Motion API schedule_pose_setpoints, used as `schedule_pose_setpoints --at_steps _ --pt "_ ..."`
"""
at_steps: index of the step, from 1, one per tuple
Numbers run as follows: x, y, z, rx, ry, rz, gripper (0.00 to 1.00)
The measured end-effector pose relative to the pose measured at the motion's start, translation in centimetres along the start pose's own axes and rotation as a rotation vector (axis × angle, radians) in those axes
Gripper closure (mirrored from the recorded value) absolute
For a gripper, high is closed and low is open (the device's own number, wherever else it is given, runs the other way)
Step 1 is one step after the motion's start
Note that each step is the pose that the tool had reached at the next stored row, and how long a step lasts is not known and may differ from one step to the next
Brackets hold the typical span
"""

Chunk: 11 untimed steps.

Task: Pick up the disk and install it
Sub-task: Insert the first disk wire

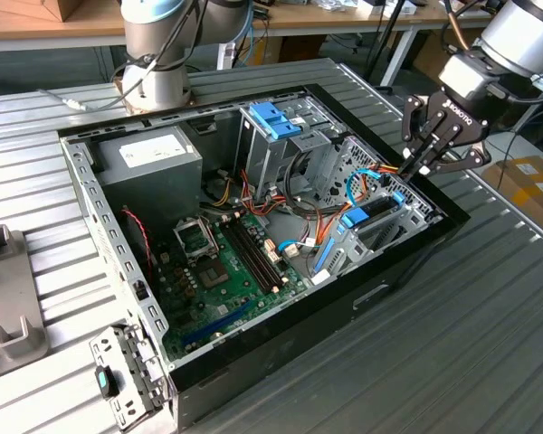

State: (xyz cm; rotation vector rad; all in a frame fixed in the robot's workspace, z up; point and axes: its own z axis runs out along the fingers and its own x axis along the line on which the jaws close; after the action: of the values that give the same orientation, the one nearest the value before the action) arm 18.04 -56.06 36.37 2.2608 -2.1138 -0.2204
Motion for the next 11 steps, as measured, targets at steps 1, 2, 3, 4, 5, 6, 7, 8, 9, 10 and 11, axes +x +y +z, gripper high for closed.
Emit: schedule_pose_setpoints --at_steps 1,2,3,4,5,6,7,8,9,10,11 --pt "-0.01 0.17 0.02 0.0001 -0.0004 0.001 0.80" --pt "-0.02 0.33 0.04 0.0002 -0.0010 0.002 0.80" --pt "-0.03 0.47 0.06 0.0004 -0.0016 0.004 0.80" --pt "-0.04 0.61 0.08 0.0006 -0.0020 0.006 0.80" --pt "-0.05 0.72 0.09 0.0007 -0.0023 0.008 0.80" --pt "-0.05 0.83 0.10 0.0009 -0.0028 0.011 0.80" --pt "-0.06 0.93 0.12 0.0013 -0.0036 0.015 0.80" --pt "-0.07 1.06 0.14 0.0017 -0.0043 0.020 0.80" --pt "-0.07 1.16 0.15 0.0018 -0.0047 0.022 0.80" --pt "-0.07 1.18 0.16 0.0019 -0.0048 0.022 0.80" --pt "-0.07 1.18 0.15 0.0019 -0.0047 0.022 0.80"
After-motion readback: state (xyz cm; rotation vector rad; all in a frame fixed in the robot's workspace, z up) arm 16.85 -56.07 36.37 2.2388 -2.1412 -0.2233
